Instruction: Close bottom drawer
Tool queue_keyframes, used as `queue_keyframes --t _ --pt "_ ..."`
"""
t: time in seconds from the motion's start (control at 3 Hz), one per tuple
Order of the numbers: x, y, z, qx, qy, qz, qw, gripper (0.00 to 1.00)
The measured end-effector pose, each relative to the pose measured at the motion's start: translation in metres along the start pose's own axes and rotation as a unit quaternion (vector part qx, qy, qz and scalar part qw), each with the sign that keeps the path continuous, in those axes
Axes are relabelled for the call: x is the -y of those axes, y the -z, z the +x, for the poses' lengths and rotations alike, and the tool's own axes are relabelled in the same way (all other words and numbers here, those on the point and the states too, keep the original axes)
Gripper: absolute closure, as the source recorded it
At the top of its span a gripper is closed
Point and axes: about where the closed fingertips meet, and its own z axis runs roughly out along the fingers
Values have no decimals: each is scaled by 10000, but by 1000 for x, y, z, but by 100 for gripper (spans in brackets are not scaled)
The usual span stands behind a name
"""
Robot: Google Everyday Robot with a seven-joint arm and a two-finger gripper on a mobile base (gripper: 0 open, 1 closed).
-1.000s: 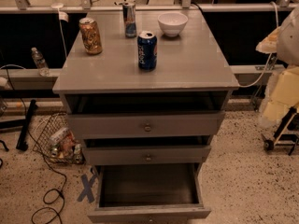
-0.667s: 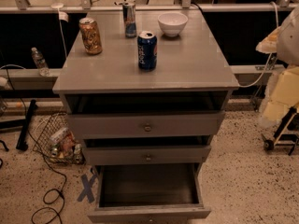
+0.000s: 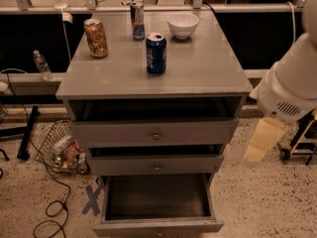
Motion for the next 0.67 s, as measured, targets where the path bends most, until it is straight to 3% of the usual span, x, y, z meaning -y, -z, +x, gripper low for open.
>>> queue_keyframes --t 0.33,0.67 --pt "-25 -83 8 -195 -382 -436 9981 0" --pt "-53 -158 16 -440 -707 -890 9925 0"
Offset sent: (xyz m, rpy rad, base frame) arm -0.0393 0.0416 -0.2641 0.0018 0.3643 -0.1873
